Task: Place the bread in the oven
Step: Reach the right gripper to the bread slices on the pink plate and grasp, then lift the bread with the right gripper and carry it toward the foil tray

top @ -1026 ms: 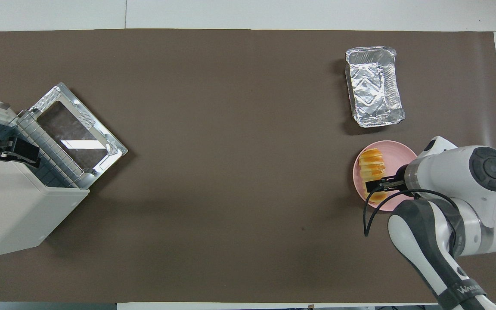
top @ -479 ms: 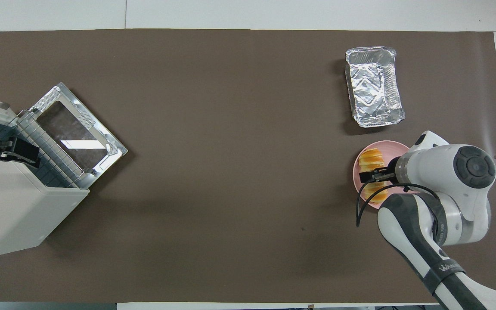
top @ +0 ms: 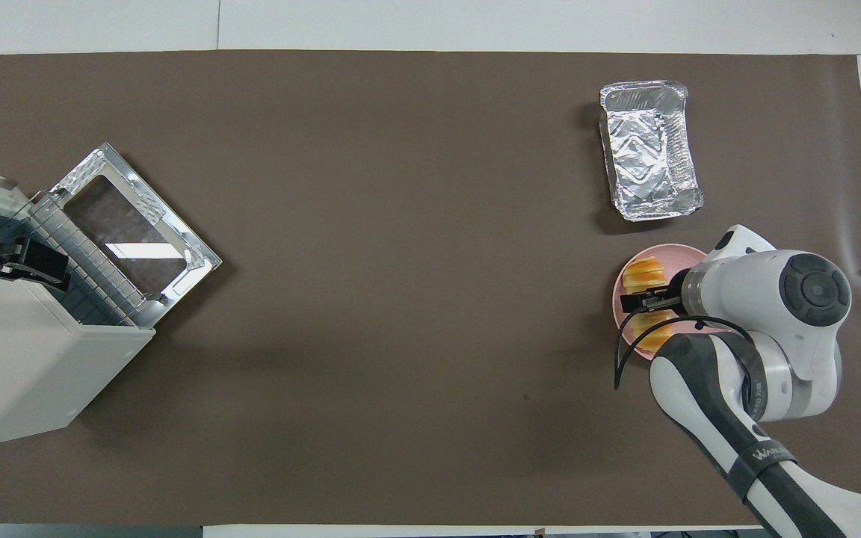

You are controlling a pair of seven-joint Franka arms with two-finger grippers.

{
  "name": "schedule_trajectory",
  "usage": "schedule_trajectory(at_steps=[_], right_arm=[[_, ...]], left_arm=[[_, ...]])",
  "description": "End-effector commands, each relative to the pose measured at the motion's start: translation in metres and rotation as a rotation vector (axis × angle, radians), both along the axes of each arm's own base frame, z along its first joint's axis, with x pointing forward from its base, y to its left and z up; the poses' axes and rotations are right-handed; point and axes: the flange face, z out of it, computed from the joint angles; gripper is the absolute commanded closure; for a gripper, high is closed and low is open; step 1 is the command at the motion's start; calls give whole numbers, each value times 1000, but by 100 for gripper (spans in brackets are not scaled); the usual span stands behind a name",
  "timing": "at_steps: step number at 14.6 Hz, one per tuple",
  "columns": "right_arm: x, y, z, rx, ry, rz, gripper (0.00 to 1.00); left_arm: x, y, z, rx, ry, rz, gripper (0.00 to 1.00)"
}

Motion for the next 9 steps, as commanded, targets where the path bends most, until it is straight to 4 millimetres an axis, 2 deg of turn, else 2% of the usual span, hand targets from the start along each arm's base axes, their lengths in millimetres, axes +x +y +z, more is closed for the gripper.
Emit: schedule_trajectory(at_steps=[1, 3, 4, 5, 6, 7, 9], right_arm=[[1, 6, -10, 7, 3, 24, 0], [5, 6, -12, 8, -23, 20, 0], [5, 6, -13, 7, -20, 20, 4], [5, 6, -13, 7, -19, 22, 16], [5, 6, -13, 7, -16, 22, 41], [6, 6, -11, 7, -19, 20, 61], [6, 5, -12, 7, -13, 18, 94]], left_arm=[[-1, 2, 5, 0, -15, 0, 0], [-1, 2, 5, -1, -15, 0, 0], [-1, 2, 5, -1, -15, 0, 0], [-1, 2, 5, 0, -15, 0, 0], [-1, 2, 5, 0, -15, 0, 0], [-1, 2, 5, -1, -15, 0, 0], [-1, 2, 5, -1, -15, 0, 0]])
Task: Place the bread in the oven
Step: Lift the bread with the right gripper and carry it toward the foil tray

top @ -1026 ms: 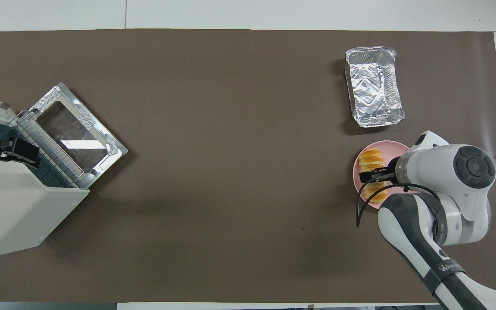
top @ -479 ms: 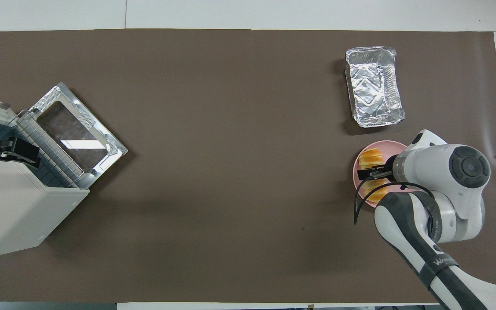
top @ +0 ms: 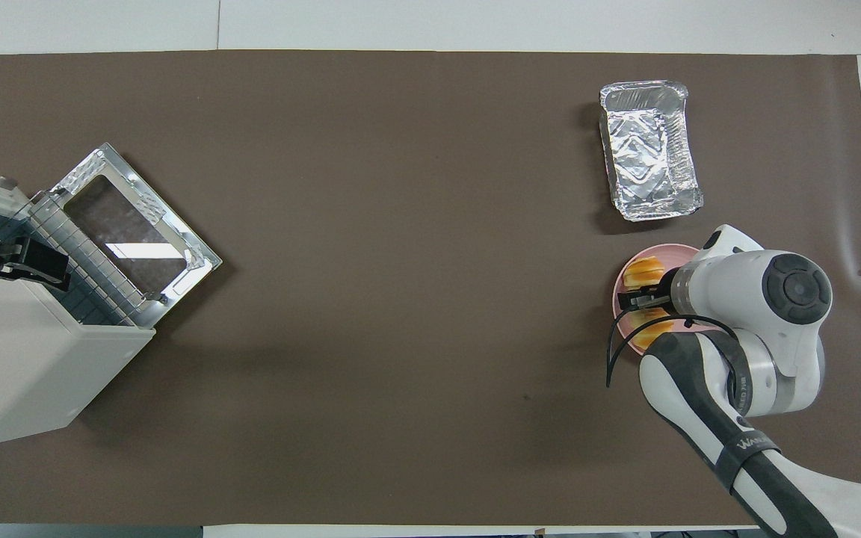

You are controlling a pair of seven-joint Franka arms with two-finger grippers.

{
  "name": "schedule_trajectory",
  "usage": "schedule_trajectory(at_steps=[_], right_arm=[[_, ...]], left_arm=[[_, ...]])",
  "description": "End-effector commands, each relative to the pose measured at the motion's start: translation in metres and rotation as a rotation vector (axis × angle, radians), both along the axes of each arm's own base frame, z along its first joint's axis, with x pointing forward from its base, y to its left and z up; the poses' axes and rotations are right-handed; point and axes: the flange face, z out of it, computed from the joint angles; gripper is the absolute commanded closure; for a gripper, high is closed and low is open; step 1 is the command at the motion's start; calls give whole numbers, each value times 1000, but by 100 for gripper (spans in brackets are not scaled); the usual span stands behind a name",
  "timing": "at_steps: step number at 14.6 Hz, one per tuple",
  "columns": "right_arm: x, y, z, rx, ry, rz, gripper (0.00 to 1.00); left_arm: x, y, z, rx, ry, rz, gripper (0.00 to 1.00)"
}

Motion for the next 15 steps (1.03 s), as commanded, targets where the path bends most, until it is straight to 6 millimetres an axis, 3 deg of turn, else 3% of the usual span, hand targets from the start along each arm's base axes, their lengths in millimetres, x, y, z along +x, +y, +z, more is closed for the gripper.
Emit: schedule_trajectory(at_steps=[1, 4, 7, 10, 15], right_arm=[[3, -1, 1, 8, -1, 6, 100], [10, -1, 13, 8, 25, 6, 100], [29, -3, 51, 8, 75, 7, 100], [60, -3, 100, 9, 102, 7, 100], [125, 1, 142, -1, -11, 25, 100]], left_arm=[[-1, 2, 5, -1, -15, 0, 0], [-1, 2, 5, 0, -15, 0, 0], [-1, 2, 5, -1, -15, 0, 0], [-1, 2, 5, 0, -15, 0, 0], [-1, 2, 5, -1, -15, 0, 0]])
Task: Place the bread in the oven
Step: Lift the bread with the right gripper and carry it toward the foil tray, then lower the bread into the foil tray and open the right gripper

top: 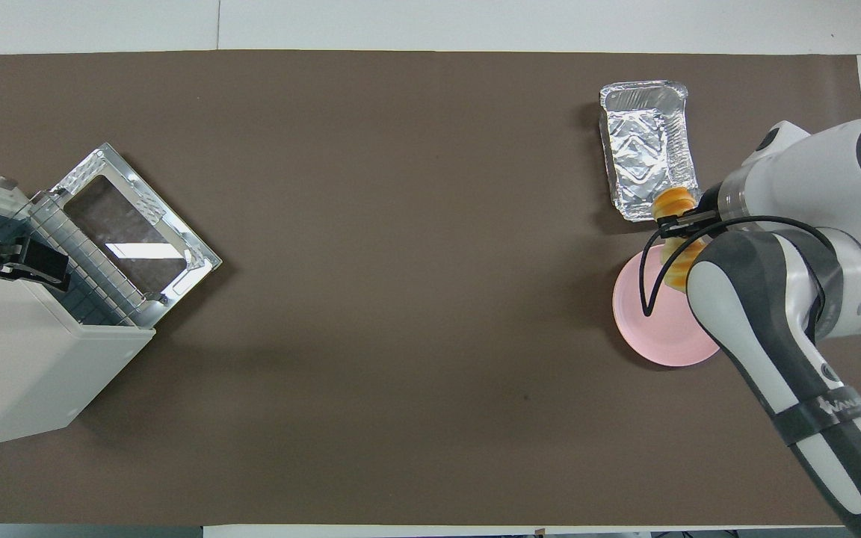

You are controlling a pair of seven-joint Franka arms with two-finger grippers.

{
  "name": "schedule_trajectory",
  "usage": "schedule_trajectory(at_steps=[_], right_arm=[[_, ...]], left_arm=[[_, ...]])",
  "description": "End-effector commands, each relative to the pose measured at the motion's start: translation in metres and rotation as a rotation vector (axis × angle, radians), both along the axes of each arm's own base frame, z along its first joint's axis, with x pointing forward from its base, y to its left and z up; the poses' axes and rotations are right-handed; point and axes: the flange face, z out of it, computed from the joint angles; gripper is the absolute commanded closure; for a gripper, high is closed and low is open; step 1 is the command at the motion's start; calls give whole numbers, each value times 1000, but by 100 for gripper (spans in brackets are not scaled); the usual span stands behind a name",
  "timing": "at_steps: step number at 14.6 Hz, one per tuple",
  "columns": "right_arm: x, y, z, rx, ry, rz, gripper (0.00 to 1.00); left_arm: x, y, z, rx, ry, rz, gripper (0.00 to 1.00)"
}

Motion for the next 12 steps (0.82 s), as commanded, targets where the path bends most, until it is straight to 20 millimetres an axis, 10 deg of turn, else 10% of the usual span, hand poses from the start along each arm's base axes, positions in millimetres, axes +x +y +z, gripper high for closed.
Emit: schedule_trajectory(at_steps=[1, 6, 12], right_arm=[[46, -2, 6, -7, -28, 39, 100], [128, -3, -29, -9, 35, 35, 100], [147, -2, -98, -18, -44, 36, 100]], left_arm=[[-1, 2, 5, 0, -15, 0, 0], [-1, 2, 5, -1, -15, 0, 0], [-1, 2, 5, 0, -15, 0, 0]])
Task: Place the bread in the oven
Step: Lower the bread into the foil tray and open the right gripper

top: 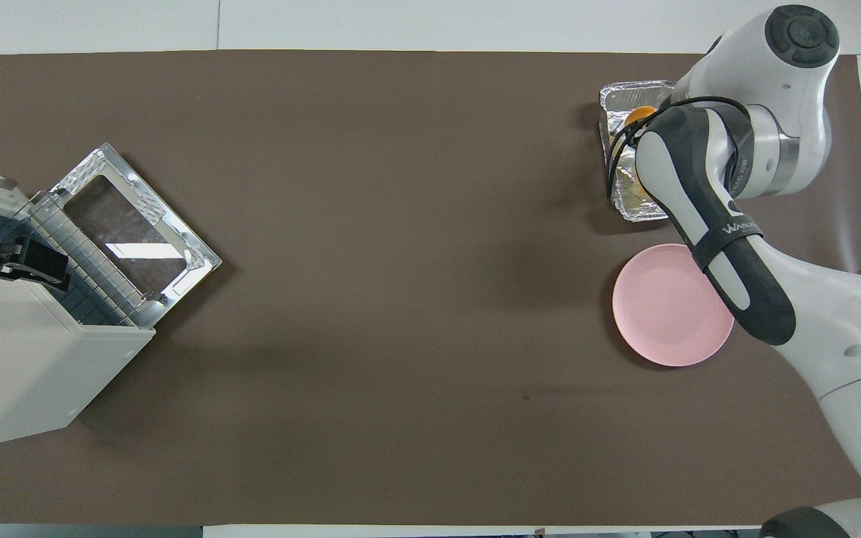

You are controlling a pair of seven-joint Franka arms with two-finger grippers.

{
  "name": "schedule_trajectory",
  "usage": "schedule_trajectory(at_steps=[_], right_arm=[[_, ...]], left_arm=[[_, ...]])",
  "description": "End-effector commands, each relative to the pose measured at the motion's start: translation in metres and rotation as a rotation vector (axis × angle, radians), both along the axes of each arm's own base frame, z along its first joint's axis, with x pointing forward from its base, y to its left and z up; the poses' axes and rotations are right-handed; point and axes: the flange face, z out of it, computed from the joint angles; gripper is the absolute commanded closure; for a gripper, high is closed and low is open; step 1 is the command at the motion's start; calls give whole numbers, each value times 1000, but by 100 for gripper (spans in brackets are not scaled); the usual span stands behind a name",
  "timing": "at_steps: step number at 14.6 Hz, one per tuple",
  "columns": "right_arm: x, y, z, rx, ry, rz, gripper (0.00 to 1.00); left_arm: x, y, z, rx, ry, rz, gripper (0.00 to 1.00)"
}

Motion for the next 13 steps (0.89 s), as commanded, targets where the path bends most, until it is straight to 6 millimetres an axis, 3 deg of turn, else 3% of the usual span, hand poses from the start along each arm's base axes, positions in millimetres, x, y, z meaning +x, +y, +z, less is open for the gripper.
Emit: schedule_trajectory(at_steps=[1, 5, 7, 9, 13], right_arm=[[4, -7, -12, -1, -23, 17, 100], [-1, -5, -27, 10, -27, 3, 100], [-2, -7, -27, 15, -19, -5, 0], [-2, -9, -19, 15, -5, -6, 0], [-9, -37, 0, 1, 43, -25, 0]], left_arm=[[-1, 2, 5, 0, -15, 0, 0], [-1, 2, 5, 0, -15, 0, 0], [-1, 2, 5, -1, -15, 0, 0], [-1, 2, 5, 0, -15, 0, 0], [-1, 2, 5, -1, -15, 0, 0]])
